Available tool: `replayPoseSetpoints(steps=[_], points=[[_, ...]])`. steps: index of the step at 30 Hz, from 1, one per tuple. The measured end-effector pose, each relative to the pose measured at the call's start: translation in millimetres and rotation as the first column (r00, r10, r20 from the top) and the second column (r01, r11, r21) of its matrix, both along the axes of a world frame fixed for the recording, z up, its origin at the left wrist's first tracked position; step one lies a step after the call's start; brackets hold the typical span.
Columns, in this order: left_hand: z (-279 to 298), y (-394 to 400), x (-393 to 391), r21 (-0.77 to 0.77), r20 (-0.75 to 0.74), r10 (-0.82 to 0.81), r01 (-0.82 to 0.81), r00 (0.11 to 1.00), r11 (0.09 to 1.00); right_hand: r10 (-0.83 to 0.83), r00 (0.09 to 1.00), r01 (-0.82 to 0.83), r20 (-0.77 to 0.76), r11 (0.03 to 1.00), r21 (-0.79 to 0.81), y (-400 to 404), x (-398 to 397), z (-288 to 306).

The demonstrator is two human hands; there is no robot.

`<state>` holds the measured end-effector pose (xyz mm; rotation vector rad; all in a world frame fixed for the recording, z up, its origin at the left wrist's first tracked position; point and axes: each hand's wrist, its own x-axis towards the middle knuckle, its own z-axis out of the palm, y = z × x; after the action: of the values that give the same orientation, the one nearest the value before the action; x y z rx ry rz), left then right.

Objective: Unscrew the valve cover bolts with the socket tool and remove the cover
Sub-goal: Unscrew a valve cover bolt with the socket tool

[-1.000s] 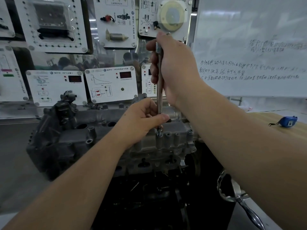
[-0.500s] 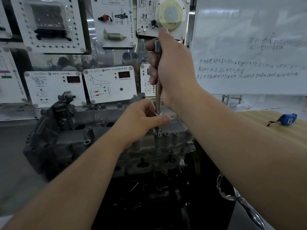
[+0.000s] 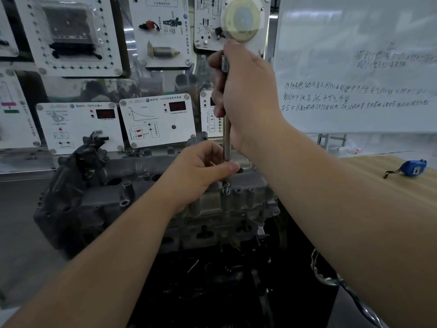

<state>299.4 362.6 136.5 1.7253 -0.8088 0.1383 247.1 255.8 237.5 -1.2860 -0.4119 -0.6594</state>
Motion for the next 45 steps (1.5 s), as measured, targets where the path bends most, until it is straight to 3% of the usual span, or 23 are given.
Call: replayPoseSetpoints(steps=[6,11,15,22,26,28,32,36,43,45], points=[[-3,10,4,0.014,-0.068,-0.107,0.109,0.992,0.994,0.041,0.998,-0.043,0.040,0.998,0.039,4,0,-4],[-4,2,5,0.019,0.008,-0.039,0.039,0.999,0.999,-0.020,0.996,0.019,0.082,1.000,0.020,0,2,-5],[-5,-2,8,0.019,0.028,0.028,-0.028,0.999,0.999,-0.083,0.996,0.084,-0.010,0.995,0.047,0,2,0],[-5,10,5,0.048,-0.037,-0.102,0.104,0.994,0.993,0.016,0.999,-0.015,0.028,1.000,-0.009,3,3,-5],[-4,2,1,0.009,0.023,-0.020,0.019,1.000,1.000,-0.072,0.994,0.072,0.079,0.997,-0.003,0,5,-6],[-4,-2,2,0.012,0.054,0.047,-0.047,0.997,0.999,-0.115,0.993,0.116,0.029,0.993,-0.005,-2,5,-3],[-5,0,5,0.051,0.049,0.028,-0.030,0.998,0.998,-0.019,0.999,0.021,-0.034,0.998,0.063,1,5,1],[-6,8,3,0.061,-0.003,-0.063,0.063,0.998,0.996,0.073,0.997,-0.073,0.008,0.997,0.013,2,6,-2],[-5,-4,0,0.050,0.099,0.112,-0.117,0.989,0.992,-0.011,1.000,0.011,-0.021,0.999,0.032,-1,6,2],[-5,-3,1,0.053,0.075,0.093,-0.097,0.993,0.994,0.002,0.998,-0.001,-0.061,1.000,0.012,2,4,3]])
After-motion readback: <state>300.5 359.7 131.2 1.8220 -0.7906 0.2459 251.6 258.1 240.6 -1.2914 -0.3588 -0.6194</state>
